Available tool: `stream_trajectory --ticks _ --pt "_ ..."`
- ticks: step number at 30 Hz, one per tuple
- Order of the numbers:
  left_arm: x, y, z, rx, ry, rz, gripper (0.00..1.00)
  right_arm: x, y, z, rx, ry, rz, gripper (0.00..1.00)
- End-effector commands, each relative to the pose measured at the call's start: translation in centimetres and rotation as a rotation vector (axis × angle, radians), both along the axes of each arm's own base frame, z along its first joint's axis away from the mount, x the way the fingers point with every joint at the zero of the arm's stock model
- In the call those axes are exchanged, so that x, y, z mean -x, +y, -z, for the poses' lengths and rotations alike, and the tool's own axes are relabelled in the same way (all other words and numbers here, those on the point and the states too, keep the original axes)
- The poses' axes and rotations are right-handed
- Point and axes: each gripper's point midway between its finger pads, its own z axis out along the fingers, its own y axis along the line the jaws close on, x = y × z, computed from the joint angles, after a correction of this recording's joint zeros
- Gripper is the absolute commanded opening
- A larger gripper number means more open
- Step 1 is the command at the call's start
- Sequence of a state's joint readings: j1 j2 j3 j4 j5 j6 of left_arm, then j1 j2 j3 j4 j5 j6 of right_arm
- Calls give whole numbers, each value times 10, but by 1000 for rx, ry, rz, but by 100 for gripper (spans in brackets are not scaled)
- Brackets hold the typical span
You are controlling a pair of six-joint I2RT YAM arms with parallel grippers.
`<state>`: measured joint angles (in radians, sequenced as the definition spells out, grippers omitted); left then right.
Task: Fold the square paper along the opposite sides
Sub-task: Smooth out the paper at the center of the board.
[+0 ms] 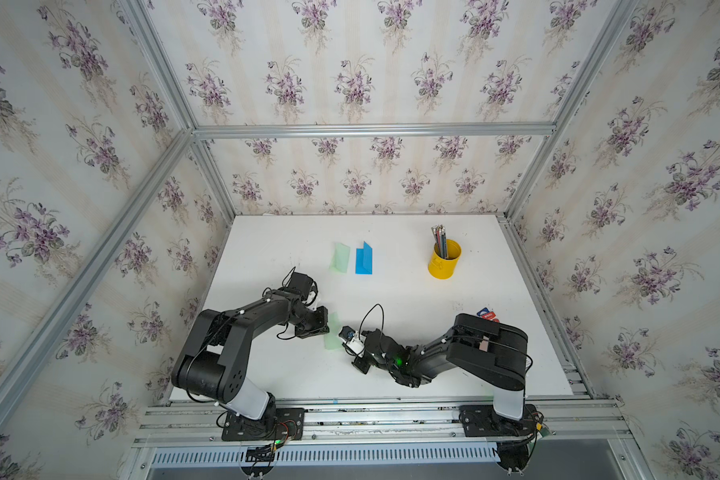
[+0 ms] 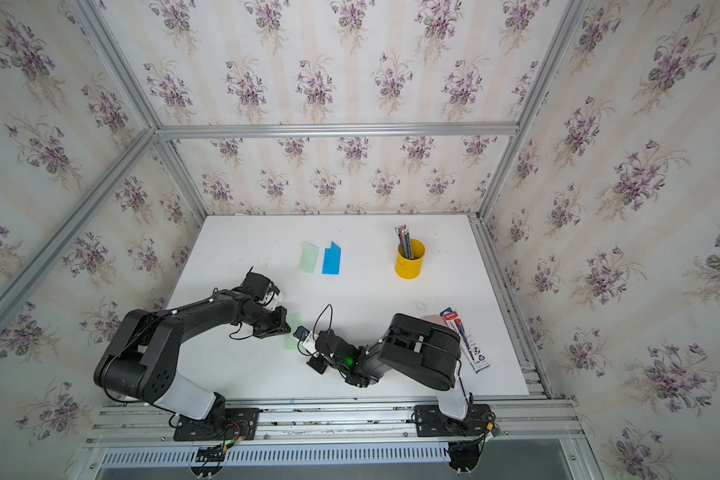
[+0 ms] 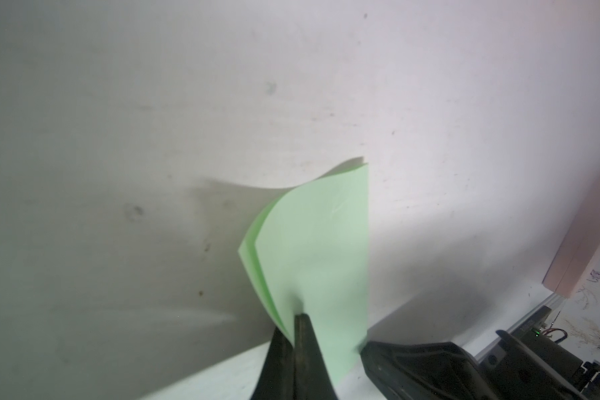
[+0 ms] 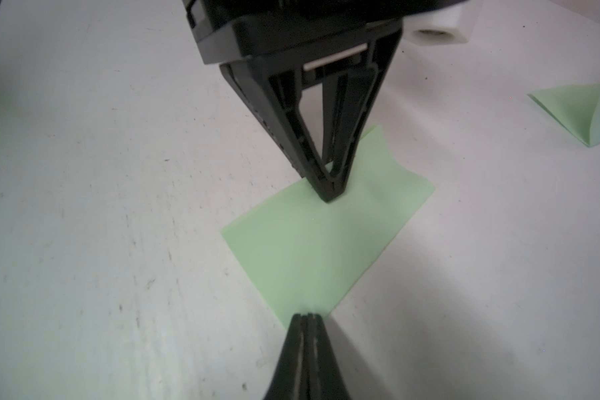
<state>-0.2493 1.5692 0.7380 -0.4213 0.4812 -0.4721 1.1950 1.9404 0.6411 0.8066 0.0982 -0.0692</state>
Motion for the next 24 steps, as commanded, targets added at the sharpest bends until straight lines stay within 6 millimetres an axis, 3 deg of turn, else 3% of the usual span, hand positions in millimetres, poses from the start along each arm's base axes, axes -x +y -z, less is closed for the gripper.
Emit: stream_trajectory --ticks 1,5,10,13,19,24 --pt "7 28 16 -159 21 -23 0 23 -62 69 323 136 20 0" --pt "6 25 17 -140 24 -17 0 17 -61 57 312 99 32 0" --pt "9 1 4 -71 -24 74 0 -22 -29 -12 145 19 96 0" --pt "14 -3 6 -50 -27 47 0 -45 -9 -38 34 -10 131 0" --pt "17 -10 10 -25 -36 23 0 -80 29 -40 -38 -15 146 0" --pt "19 -11 14 -21 -27 13 0 -92 37 -28 -42 4 156 0"
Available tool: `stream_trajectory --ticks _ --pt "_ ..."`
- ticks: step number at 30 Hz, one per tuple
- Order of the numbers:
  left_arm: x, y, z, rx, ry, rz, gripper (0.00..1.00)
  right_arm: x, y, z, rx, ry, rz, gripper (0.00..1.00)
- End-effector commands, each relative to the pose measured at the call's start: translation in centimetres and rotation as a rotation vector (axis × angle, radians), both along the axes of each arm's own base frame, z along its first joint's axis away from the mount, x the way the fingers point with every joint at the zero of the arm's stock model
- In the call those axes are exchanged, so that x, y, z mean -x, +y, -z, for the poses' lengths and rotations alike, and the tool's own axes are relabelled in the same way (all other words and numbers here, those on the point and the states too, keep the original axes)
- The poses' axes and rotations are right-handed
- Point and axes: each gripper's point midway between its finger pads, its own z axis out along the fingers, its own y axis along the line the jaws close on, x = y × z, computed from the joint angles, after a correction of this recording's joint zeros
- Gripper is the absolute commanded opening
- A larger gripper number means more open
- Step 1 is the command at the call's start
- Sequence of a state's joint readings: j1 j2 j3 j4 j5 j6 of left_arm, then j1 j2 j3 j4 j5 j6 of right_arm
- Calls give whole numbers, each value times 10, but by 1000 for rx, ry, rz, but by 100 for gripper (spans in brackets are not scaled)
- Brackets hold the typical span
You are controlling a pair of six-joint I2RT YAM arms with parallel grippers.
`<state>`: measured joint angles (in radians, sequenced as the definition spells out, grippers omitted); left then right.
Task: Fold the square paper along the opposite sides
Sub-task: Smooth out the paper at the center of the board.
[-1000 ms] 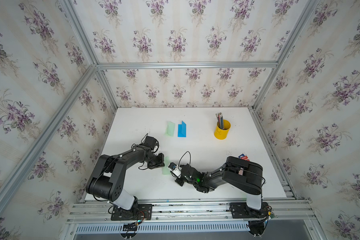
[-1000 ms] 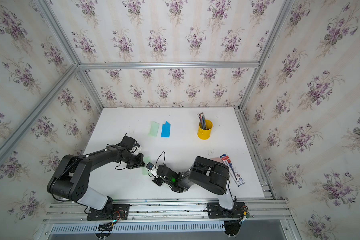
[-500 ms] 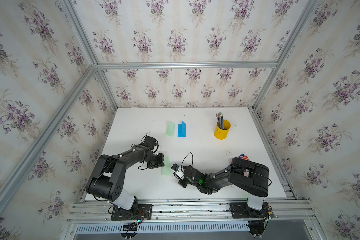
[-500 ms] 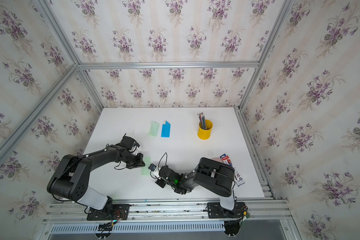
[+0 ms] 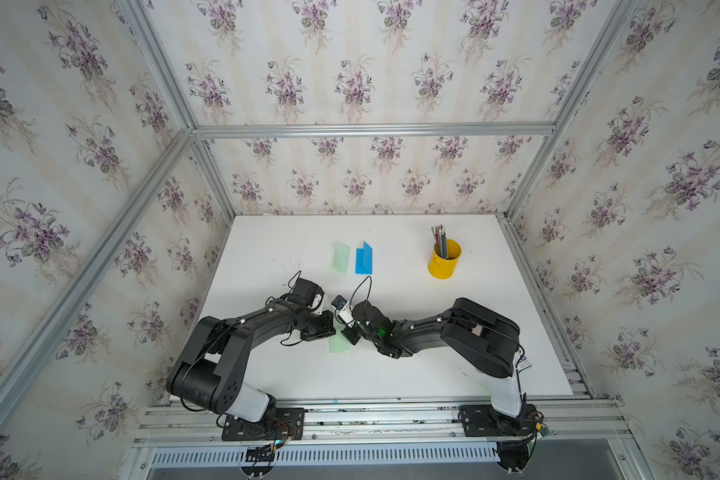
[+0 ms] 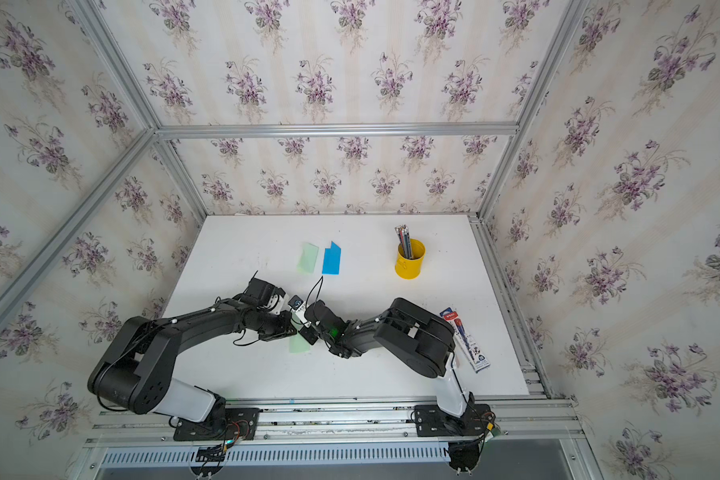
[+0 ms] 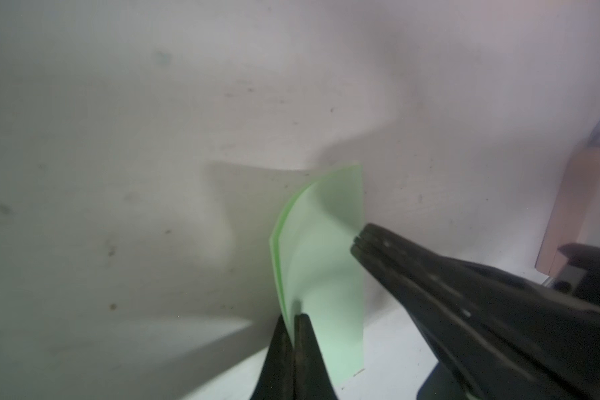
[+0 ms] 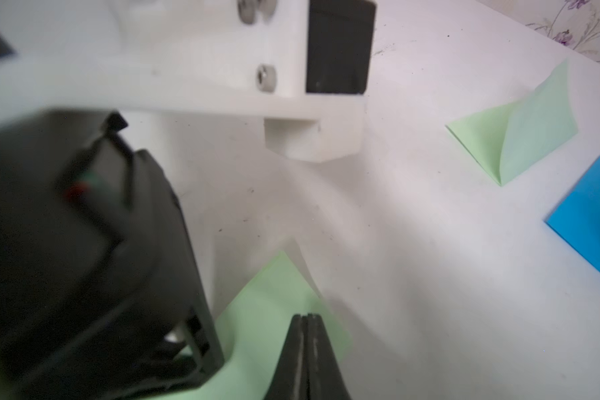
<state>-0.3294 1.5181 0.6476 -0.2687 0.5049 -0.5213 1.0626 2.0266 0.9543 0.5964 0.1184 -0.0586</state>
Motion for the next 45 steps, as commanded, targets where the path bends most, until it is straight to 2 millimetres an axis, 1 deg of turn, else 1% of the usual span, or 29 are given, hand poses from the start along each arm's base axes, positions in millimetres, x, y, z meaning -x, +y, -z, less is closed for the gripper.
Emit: stream_trajectory --ticks 1,5,7,11,20,29,32,33,37,39,41,45 --pt "12 15 16 -82 54 -33 0 -7 5 2 -30 18 7 0" --pt "13 16 18 -88 57 -35 0 -14 2 16 -15 42 20 0" --pt "13 16 19 -87 61 -34 0 -14 -1 27 7 58 25 0" --pt "17 19 21 -103 68 -30 0 -14 -17 47 50 75 55 0" --pt "19 24 21 -116 61 -53 0 -25 -45 57 71 82 105 0" --pt "25 33 21 -137 67 -50 0 -27 -58 64 79 86 128 0" --pt "25 32 21 -133 65 -52 0 -30 -56 55 69 68 122 0" --pt "25 32 21 -132 66 -51 0 -33 -53 47 59 54 116 0" --pt "26 32 22 -132 70 -52 0 -40 -35 -2 -13 -15 92 0" --pt "25 32 22 -133 69 -53 0 -34 -24 -18 -44 -46 74 0" --pt "24 33 21 -134 66 -56 0 -25 -15 -19 -50 -59 53 0" --pt "24 33 21 -138 66 -56 0 -5 -6 1 -33 -27 28 0"
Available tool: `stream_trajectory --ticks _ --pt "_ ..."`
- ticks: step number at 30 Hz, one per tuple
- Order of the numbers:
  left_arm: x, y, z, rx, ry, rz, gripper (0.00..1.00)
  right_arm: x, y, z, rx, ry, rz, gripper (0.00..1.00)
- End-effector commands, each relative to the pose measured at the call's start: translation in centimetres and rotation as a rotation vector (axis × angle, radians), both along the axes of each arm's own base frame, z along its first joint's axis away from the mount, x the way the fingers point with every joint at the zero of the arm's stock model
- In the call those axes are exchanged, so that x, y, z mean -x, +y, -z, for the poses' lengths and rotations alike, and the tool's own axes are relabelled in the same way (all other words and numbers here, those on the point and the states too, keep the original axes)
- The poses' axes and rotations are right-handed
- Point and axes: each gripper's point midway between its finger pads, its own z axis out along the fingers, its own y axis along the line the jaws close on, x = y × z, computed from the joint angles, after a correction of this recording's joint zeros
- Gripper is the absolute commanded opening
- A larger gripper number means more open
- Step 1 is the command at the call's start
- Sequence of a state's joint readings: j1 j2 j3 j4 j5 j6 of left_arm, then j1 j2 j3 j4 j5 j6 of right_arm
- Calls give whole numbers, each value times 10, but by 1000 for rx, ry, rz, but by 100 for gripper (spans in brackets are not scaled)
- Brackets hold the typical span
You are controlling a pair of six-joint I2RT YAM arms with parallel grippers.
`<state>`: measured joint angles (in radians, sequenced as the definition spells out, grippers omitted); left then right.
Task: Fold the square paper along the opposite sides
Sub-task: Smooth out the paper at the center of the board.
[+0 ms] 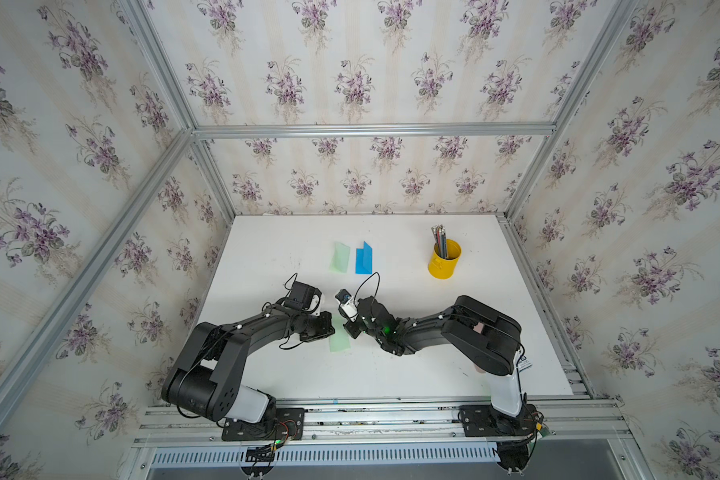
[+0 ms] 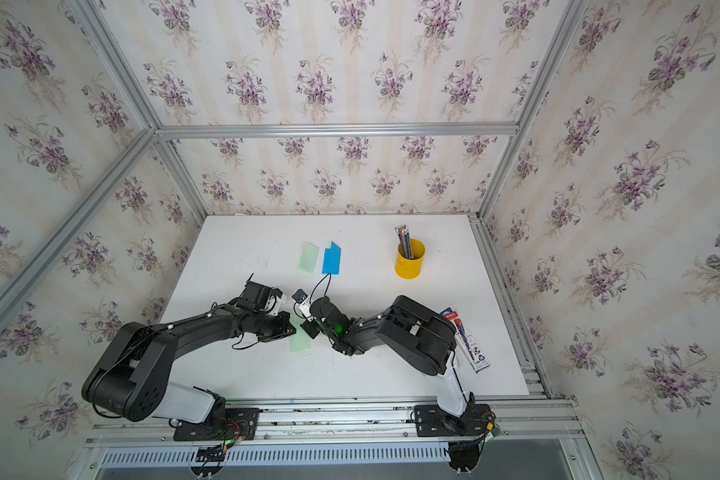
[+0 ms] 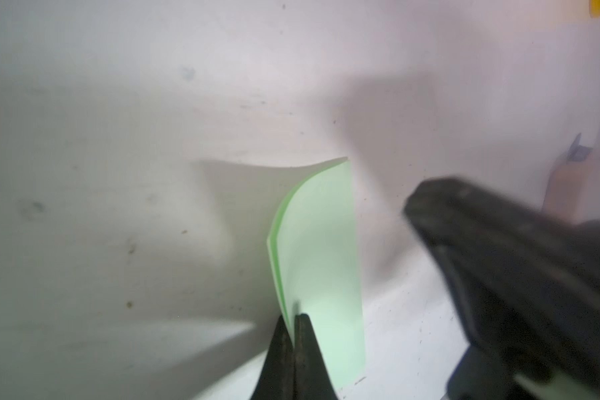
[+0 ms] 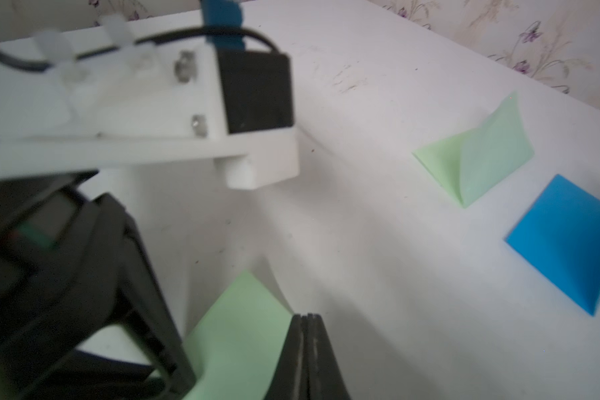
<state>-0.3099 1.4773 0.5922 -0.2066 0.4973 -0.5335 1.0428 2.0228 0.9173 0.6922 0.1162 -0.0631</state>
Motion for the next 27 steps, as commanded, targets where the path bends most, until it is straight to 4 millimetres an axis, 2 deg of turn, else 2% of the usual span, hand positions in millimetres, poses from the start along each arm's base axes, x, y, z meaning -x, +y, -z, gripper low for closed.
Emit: stream_trajectory --ticks 1,4,8,13,16,18,21,23,25,27 --pt "26 27 22 -146 112 -26 0 7 0 14 26 12 9 0" --pt "26 28 22 -148 113 -26 0 11 -6 33 63 41 21 0" --pt "27 28 21 -148 111 -28 0 14 -32 54 136 50 59 0" --pt "25 28 20 -140 103 -29 0 11 -60 69 178 62 95 0" --pt "25 28 20 -141 104 -30 0 7 -65 72 187 62 106 0" --pt "25 28 20 -142 107 -32 0 5 -65 68 186 49 103 0" --pt "25 29 20 -147 106 -34 0 8 -54 39 138 17 60 0" --pt "26 29 21 -145 107 -35 0 22 -40 11 72 -22 6 0" --pt "25 29 20 -145 107 -36 0 39 -30 2 42 -54 -36 0" --pt "24 29 20 -147 106 -37 0 52 -25 1 27 -53 -64 0"
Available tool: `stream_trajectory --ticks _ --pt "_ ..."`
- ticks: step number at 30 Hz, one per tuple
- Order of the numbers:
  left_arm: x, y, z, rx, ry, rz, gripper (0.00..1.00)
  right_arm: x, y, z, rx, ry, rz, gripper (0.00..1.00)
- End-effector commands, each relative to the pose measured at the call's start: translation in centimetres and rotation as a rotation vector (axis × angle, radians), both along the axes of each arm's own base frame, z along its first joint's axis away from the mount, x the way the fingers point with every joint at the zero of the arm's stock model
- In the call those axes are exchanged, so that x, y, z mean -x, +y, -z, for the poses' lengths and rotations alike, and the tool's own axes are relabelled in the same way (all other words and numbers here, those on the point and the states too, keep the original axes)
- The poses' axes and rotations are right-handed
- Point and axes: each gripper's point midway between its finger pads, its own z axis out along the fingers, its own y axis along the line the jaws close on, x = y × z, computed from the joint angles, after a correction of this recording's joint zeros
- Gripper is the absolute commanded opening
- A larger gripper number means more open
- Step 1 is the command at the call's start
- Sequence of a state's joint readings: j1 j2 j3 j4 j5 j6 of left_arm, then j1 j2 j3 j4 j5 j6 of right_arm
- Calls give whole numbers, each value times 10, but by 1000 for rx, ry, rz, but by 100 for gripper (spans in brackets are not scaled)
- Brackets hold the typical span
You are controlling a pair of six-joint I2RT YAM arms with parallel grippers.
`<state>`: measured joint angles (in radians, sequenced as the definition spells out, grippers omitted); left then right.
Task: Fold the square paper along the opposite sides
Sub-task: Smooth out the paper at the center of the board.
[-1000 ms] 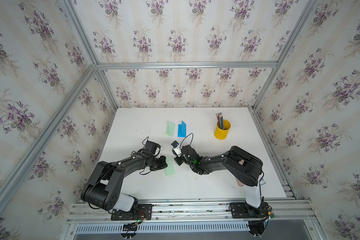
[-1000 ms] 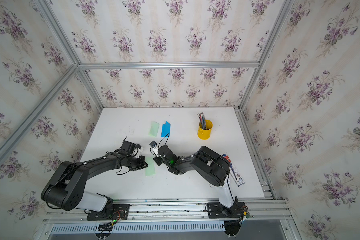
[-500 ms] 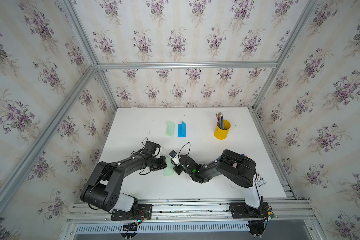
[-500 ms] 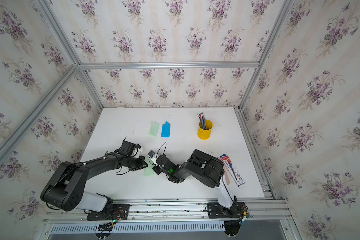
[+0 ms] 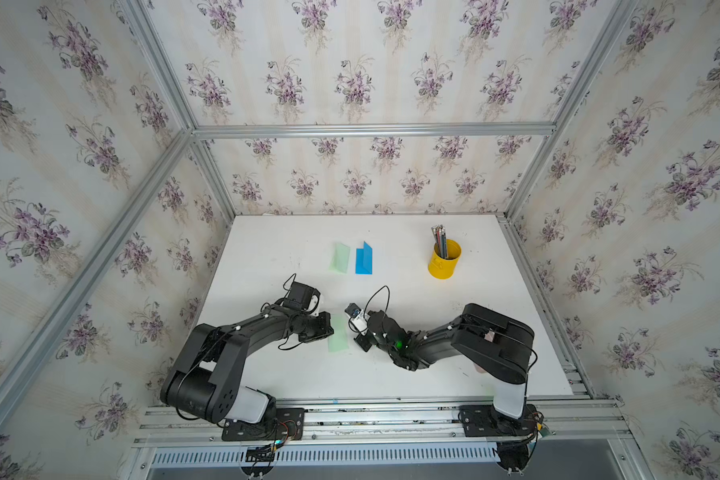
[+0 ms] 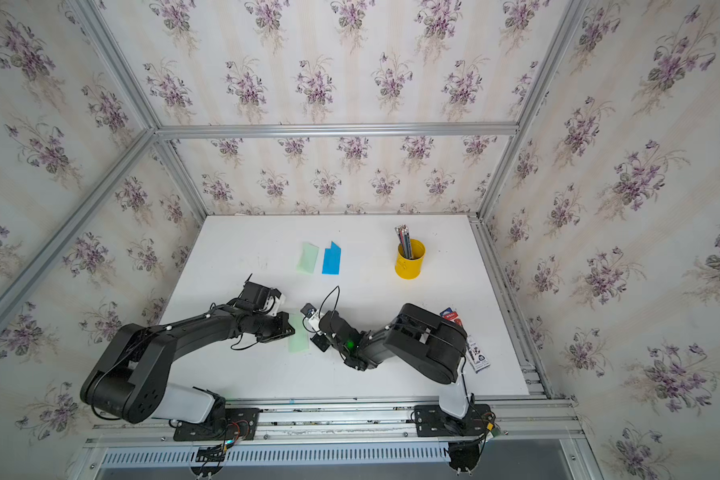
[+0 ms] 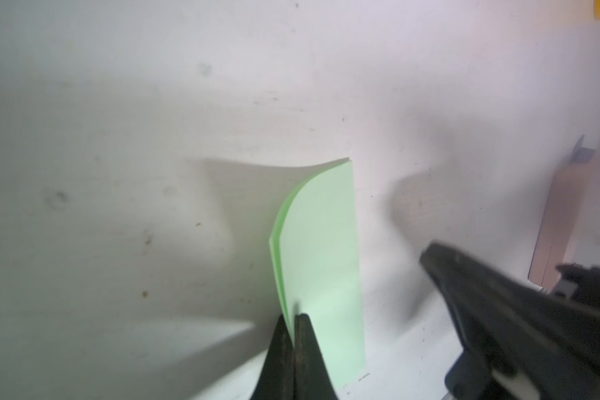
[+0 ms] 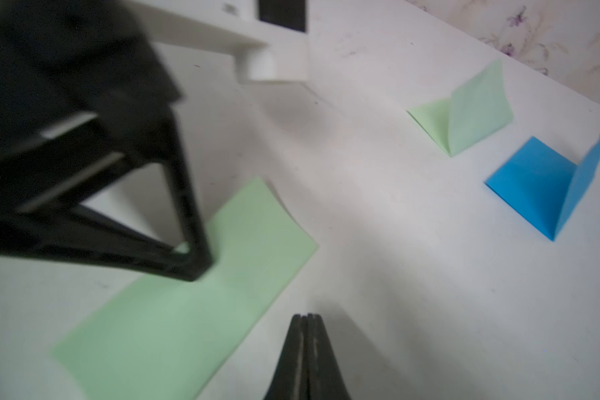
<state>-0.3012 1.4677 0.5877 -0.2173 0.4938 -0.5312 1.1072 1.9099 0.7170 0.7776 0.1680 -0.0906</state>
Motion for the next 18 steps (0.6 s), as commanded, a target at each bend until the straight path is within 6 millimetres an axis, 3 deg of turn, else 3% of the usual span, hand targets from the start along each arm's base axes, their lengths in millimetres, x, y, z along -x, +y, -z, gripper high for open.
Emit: stream_trajectory --ticks 1,12,18 --pt "24 26 21 -141 103 -28 0 15 5 -1 -10 -15 -42 0" --pt "21 25 20 -141 100 -28 0 34 21 3 -4 -12 -116 0" --pt "22 26 20 -143 100 -29 0 39 16 29 52 30 -126 0"
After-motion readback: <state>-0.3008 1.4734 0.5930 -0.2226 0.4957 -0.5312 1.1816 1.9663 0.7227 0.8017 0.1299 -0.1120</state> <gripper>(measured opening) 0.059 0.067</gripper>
